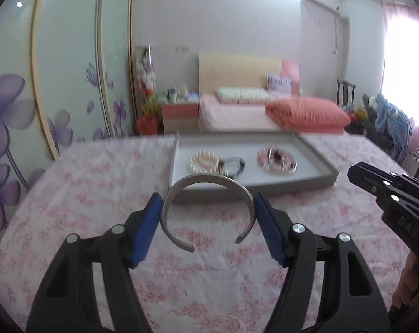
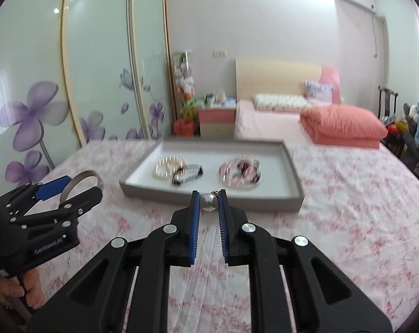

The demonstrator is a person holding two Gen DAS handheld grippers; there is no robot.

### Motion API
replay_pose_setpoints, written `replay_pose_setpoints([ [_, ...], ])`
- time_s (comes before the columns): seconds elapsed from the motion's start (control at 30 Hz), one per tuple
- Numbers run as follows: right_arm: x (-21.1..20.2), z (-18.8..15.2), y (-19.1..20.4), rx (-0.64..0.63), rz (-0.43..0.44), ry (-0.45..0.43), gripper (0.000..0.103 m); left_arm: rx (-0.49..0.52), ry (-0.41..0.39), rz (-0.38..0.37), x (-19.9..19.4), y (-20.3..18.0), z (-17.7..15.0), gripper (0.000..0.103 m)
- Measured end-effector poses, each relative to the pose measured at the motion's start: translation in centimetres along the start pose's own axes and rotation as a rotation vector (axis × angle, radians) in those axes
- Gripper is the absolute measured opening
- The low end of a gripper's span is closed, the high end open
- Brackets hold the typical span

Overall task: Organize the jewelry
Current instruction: 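Lift the cuff and earring and carry them over the gray tray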

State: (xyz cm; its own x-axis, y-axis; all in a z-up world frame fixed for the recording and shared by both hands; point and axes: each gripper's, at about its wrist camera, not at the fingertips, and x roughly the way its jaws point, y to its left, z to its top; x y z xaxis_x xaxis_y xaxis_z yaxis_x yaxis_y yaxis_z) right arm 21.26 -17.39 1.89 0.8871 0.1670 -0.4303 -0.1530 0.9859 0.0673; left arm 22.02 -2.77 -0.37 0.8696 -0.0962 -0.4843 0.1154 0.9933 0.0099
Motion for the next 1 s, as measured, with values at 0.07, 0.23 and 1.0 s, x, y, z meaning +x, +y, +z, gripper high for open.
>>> replay_pose_setpoints([
  [0.07, -0.7, 0.6, 0.1, -0.009, -0.007, -0.042, 0.014, 0.007, -0.046, 0.007, -1.1, -0.2, 0.5, 0.066],
  [0.23, -1.7, 1.8, 0.3, -0.017, -0.018, -0.109, 0.014, 0.022, -0.134, 0.008, -3.2, -1.0, 1.5, 0.066],
  [1.0, -6.2, 3.5, 0.8, -0.017, -0.044, -0.283, 0.014, -0.016, -0.280, 0.012, -8.1, -1.9, 3.3, 0.066],
])
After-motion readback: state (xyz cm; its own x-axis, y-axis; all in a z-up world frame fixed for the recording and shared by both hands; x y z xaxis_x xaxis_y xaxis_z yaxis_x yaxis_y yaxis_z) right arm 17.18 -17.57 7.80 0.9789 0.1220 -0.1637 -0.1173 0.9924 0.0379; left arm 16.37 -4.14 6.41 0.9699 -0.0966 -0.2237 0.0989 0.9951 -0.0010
